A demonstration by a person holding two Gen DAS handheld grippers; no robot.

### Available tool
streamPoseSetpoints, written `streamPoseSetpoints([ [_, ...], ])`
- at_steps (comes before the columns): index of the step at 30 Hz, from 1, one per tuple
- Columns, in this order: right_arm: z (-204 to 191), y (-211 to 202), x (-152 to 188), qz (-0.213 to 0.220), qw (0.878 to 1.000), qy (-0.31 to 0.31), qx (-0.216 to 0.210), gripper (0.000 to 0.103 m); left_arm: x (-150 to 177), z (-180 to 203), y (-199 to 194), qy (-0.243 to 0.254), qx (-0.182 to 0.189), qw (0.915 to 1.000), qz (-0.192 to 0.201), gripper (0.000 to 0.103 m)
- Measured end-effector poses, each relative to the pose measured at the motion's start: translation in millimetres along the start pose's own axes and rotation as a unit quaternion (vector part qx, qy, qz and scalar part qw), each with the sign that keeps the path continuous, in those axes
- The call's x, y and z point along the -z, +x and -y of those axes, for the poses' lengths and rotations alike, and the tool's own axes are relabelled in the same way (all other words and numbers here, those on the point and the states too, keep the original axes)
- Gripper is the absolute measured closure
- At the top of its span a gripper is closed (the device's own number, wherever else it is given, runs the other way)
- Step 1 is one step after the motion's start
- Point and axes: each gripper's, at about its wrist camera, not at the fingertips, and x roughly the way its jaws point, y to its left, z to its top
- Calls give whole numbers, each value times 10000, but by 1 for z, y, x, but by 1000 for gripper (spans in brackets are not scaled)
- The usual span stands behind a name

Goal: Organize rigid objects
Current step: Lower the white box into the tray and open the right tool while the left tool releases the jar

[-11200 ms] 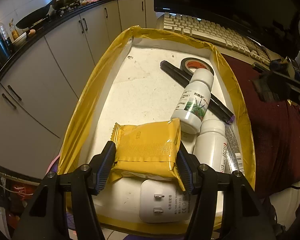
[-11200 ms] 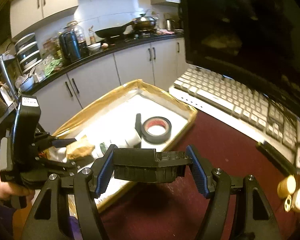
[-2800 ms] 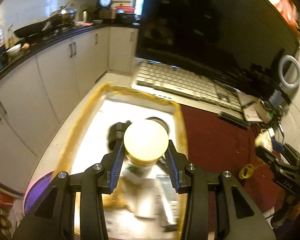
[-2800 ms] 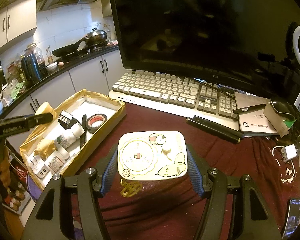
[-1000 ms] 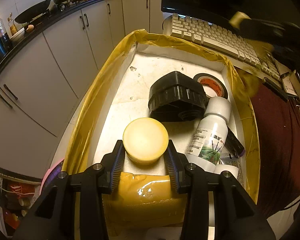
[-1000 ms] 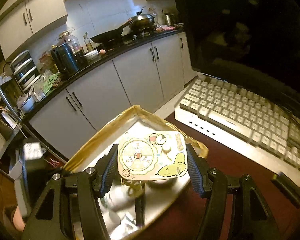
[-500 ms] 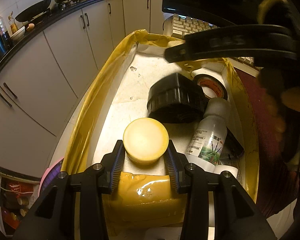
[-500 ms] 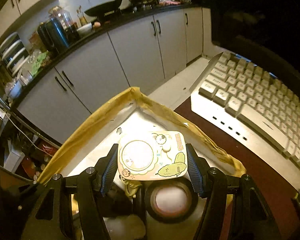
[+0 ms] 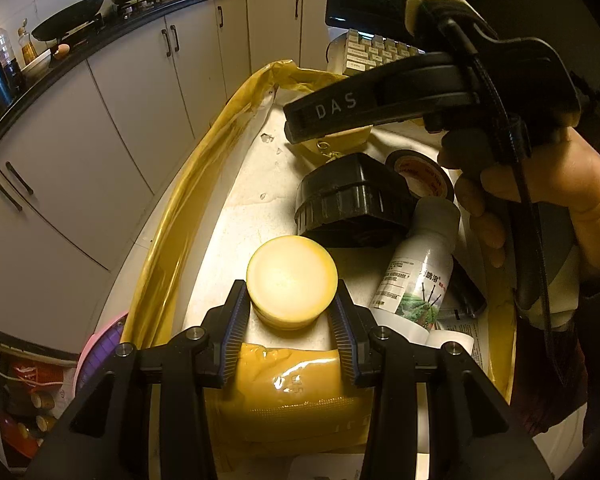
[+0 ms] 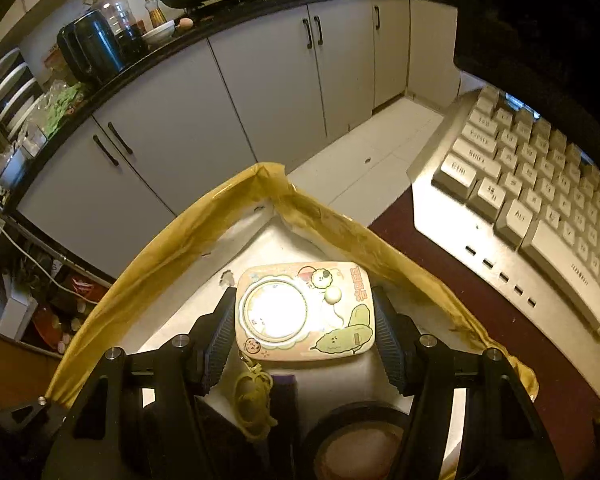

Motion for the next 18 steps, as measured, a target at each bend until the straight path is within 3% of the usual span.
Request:
streamPoseSetpoints([
  [12,2,-2,-3,16,9995,167,-250,44,1,-5,0,-50,42,10000,20,64],
  [16,3,-7,-2,83,9989,275,-366,32,3,-4,-2,-105,47,9999,32,64],
  [18,4,-12,0,130,9986,334,-382,31,4,-1,-3,-130,45,9999,39,64],
])
